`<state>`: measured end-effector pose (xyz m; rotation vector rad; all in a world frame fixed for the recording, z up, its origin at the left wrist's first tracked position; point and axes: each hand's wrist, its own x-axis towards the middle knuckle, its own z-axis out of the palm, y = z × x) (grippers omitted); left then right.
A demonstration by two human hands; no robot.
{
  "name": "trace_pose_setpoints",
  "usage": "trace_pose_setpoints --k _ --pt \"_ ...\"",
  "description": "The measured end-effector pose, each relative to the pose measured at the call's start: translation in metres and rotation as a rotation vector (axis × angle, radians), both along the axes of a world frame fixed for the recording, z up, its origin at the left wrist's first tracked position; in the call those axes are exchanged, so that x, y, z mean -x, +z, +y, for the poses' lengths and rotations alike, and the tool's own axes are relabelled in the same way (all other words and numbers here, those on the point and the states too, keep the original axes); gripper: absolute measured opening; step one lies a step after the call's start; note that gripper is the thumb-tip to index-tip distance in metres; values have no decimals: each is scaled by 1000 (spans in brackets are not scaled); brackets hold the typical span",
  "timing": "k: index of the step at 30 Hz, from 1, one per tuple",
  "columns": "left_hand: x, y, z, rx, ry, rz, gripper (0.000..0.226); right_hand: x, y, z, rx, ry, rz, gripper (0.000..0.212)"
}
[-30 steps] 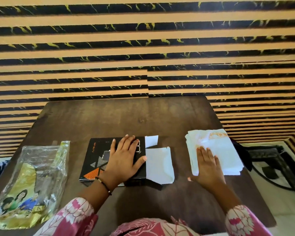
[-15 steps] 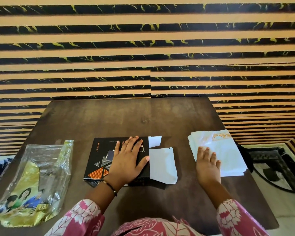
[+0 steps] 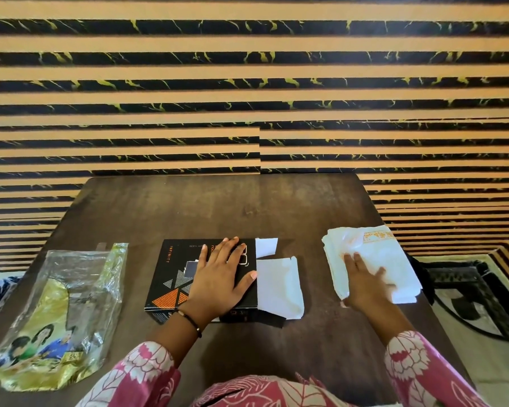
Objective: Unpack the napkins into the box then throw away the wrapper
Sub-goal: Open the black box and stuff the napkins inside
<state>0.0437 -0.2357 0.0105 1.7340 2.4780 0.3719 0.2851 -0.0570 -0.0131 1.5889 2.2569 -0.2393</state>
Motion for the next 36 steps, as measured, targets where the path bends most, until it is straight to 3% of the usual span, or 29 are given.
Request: trace_pose_setpoints --k 2,7,12,15,18,19,20,23,25,27,28,30,32,34,36 --pt "-1 1 0 -1 -2 -8 93 -3 -7 -3 -12 -24 3 102" --pt "-2 4 0 13 -1 -18 82 -8 -11 -8 -158 56 -15 81" --pt "-3 5 1 26 1 -19 83 -9 4 0 -231 33 150 54" --pt "-7 9 0 -81 -17 -116 71 -1 33 4 -233 -14 253 43" --pt "-26 29 -1 -234 -83 -386 54 6 64 1 -224 -47 383 52" --pt "-34 35 1 -236 -67 -551 51 9 75 -3 -217 -39 427 53" --pt "-42 44 5 -207 -13 -831 52 12 87 -8 -215 -23 481 52" --pt "-53 51 25 -67 311 -1967 86 27 125 -31 -239 68 721 41" --pt "-53 46 33 -98 338 -2389 105 39 143 -54 -262 185 853 34" --pt "-49 48 32 -171 284 -2558 111 47 153 -75 -255 342 951 37" --pt "-47 50 32 -236 267 -2568 104 50 154 -83 -231 435 970 42" --pt "-39 57 29 -330 145 -2520 76 51 149 -90 -210 643 918 53" --pt "-32 63 26 -335 23 -2448 66 49 139 -92 -236 814 845 62" --pt "-27 61 20 -416 -45 -2472 69 46 132 -95 -210 868 775 65" --pt "-30 56 12 -485 38 -2510 70 41 131 -99 -57 843 787 61"
